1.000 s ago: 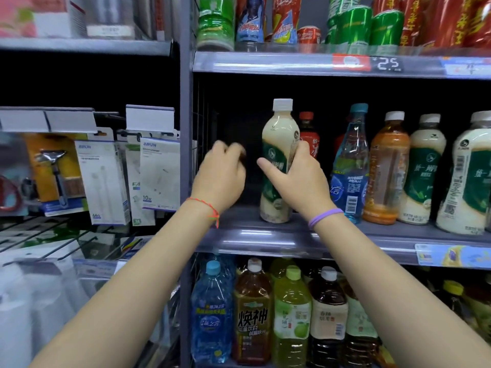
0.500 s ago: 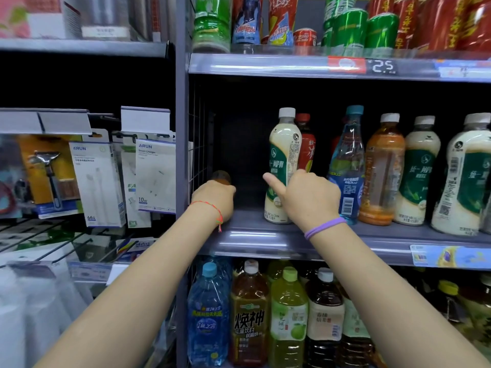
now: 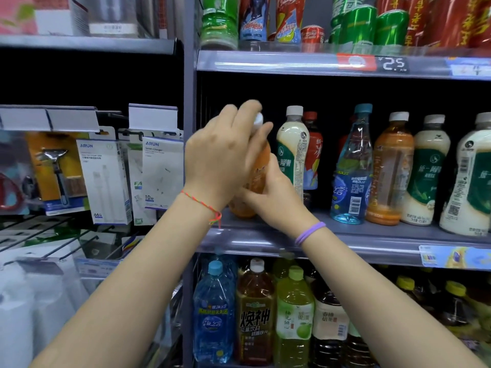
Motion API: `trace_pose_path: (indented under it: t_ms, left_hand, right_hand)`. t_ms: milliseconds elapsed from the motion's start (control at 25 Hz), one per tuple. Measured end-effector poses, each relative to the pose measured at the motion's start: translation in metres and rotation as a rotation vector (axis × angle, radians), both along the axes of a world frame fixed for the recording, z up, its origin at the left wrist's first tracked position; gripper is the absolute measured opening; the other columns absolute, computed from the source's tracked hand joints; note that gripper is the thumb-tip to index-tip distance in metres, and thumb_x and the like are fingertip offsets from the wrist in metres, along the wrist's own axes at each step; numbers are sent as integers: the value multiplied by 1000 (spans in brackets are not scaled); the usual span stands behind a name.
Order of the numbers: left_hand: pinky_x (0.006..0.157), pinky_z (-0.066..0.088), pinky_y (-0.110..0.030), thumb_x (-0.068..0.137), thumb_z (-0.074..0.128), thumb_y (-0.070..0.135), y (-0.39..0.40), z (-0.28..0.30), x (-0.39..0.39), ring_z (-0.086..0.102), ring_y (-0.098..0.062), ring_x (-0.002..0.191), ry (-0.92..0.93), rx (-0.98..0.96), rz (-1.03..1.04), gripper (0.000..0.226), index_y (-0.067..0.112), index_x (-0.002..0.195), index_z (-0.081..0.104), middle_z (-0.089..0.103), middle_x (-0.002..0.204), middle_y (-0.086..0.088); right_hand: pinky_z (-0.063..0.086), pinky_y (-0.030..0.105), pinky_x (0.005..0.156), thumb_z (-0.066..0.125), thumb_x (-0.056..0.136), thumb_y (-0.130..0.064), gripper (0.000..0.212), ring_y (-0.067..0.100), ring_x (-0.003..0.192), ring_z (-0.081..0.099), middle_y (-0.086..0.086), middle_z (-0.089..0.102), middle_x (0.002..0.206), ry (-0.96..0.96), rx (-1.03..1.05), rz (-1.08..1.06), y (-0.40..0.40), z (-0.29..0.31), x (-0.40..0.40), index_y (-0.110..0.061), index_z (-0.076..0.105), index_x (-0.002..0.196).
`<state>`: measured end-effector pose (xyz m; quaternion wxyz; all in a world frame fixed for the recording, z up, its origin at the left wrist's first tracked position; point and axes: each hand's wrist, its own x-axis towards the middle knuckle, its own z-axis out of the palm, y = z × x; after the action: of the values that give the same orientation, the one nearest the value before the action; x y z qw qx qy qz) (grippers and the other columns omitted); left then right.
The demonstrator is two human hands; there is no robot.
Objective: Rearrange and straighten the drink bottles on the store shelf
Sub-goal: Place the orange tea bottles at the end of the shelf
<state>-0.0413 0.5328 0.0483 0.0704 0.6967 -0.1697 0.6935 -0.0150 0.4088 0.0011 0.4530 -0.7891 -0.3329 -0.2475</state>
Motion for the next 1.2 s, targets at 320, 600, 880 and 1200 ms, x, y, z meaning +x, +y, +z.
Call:
trace_pose_path:
  t_ms: [320,600,880,1200]
  left_hand:
    - [77,52,-46,96,50,36,13,-16,25,59,-40,94,618,-95,-112,69,44,154,15,43,128,-13]
    - [77,56,-44,87,65,42,17,-39,42,61,-38,88,725,-144,-172,87,52,151,7,38,121,-13]
    - [60,46,-36,87,63,31,6,-65,40,58,-36,72,615,-211,-133,97,43,154,-5,42,107,-12]
    - [87,49,-49,93,56,19,4,-83,43,56,-46,96,517,-200,-225,93,33,153,-13,40,128,-27]
  right_hand:
    - [44,36,69,55,95,-18,29,35,94,63,15,63,107,110,-20,-217,29,15,25,-12,31,109]
    - [49,34,59,58,89,-40,23,24,76,62,0,66,82,-150,-262,-597,-18,1,-4,-18,63,92]
    - [42,37,67,63,88,-57,61,37,99,63,14,59,118,108,-330,-756,-34,-21,19,-8,38,115]
    - [47,36,74,58,90,-60,59,33,102,63,14,65,113,169,-424,-706,-18,-9,35,-6,53,113]
